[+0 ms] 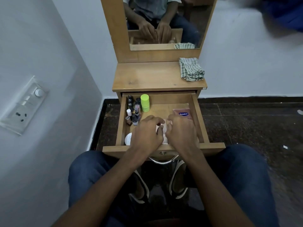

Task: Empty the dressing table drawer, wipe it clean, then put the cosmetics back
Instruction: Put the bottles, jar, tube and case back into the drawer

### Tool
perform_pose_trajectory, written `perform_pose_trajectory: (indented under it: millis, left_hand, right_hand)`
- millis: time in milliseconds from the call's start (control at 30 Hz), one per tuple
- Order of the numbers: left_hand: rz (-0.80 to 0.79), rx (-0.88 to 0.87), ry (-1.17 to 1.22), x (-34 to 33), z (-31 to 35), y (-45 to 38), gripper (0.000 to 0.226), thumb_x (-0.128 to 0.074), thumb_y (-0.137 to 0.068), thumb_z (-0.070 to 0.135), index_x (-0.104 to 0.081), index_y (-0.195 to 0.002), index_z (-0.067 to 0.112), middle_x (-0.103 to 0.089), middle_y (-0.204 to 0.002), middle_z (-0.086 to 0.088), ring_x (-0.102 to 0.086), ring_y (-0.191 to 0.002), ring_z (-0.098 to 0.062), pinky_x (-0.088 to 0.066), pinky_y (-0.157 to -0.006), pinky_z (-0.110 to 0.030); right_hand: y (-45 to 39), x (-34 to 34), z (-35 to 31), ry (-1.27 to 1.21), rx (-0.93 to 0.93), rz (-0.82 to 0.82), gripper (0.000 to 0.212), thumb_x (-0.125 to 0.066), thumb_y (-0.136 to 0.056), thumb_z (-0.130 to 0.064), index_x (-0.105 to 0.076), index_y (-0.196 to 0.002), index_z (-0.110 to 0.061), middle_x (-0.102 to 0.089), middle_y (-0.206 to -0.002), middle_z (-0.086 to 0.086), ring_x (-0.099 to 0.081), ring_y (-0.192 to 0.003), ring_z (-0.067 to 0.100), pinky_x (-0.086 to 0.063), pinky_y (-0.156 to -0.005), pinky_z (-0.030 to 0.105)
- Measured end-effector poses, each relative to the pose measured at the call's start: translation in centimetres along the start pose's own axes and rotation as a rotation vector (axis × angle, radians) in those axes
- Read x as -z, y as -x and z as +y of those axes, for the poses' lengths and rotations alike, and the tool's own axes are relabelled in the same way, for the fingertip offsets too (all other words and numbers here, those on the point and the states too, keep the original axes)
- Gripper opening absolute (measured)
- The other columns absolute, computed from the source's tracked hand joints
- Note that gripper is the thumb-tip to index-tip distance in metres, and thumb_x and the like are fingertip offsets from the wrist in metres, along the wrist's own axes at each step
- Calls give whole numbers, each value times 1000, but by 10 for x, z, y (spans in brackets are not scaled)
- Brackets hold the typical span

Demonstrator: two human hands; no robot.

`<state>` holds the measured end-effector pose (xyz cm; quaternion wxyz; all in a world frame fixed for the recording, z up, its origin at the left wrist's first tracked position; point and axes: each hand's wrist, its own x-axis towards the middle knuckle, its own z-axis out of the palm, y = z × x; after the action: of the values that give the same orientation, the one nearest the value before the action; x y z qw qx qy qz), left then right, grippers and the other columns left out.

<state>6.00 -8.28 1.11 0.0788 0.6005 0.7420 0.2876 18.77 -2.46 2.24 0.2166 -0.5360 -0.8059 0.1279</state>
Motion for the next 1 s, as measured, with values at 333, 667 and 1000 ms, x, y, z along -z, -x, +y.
perform_pose_trajectory:
  millis: [333, 667, 1000]
  left_hand:
    - [383, -198, -93, -4, -5, -45, 39, -66, -86, 4, -73, -123, 14, -68, -124, -4, -63, -113, -23, -51, -95, -38]
    - [272, -169, -359, 6, -18, -96, 55, -41, -108, 37, -42, -157, 11, -44, -160, -7, -36, -152, -23, -19, -124, -38]
    - [6, -312, -408, 31, -66, -98, 88, -30, -99, 76, -37, -160, 14, -42, -162, -5, -35, -152, -24, -14, -127, -45]
  right_hand:
    - [-46, -15, 4, 28, 181, 255, 17, -59, -90, -8, -73, -99, -10, -72, -93, 6, -64, -84, 28, -49, -67, 37]
    - [-114, -21, 5, 34, 283, 457, 18, -59, -87, -2, -71, -99, -6, -69, -95, 10, -60, -85, 28, -47, -80, 38]
    - [-112, -9, 27, 131, 457, 210, 57, -51, -100, -49, -51, -141, -9, -49, -145, 14, -45, -134, 31, -34, -117, 46]
